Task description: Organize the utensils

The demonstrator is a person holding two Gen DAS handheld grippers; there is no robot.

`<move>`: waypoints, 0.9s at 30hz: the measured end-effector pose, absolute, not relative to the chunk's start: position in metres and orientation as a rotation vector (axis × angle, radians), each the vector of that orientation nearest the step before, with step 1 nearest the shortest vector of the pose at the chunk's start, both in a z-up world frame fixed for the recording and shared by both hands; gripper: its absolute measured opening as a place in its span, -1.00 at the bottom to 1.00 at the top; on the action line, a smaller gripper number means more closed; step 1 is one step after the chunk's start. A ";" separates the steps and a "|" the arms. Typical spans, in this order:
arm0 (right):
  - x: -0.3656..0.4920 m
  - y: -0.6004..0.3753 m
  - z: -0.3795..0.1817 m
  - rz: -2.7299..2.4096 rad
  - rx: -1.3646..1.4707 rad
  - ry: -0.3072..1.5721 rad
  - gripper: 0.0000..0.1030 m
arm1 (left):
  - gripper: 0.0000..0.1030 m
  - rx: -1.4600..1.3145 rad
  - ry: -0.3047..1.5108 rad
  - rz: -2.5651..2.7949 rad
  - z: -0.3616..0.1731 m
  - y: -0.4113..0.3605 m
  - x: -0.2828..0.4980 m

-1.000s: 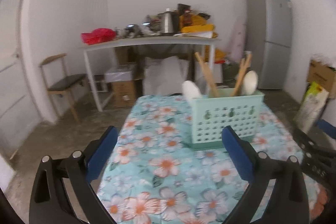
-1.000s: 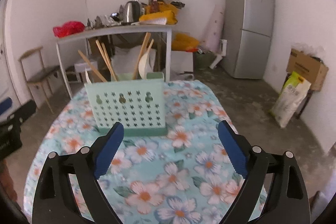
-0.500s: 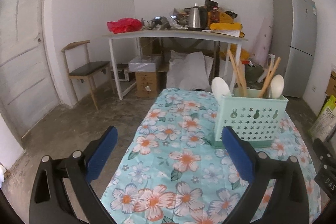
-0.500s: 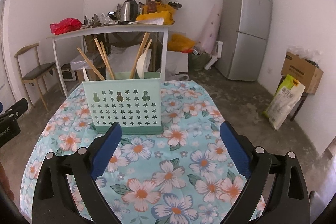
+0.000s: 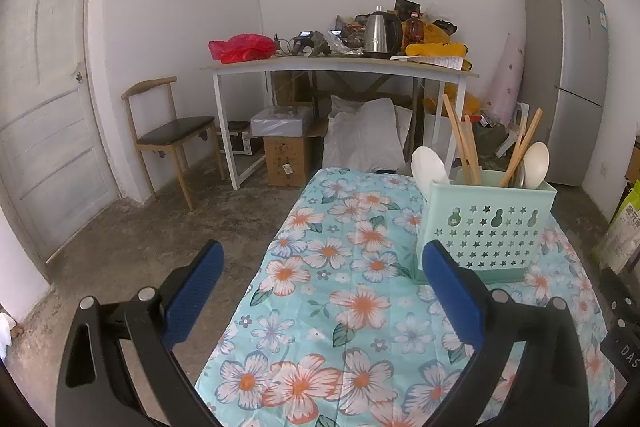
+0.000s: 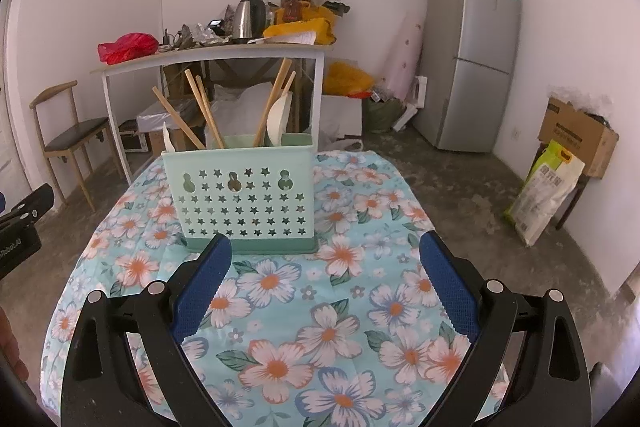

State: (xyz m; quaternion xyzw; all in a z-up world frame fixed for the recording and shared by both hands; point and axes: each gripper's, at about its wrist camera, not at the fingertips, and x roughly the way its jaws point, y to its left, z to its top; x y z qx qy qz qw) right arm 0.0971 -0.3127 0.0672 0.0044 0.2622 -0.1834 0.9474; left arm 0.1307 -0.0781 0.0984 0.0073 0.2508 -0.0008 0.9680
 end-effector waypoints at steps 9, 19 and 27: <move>0.097 -0.314 0.068 -0.373 0.011 0.534 0.76 | 0.89 0.019 0.507 -0.001 0.098 -0.078 0.131; 0.097 -0.315 0.068 -0.374 0.011 0.533 0.76 | 0.89 0.018 0.508 0.001 0.099 -0.078 0.131; 0.097 -0.316 0.068 -0.372 0.013 0.532 0.76 | 0.89 0.021 0.506 0.002 0.099 -0.078 0.132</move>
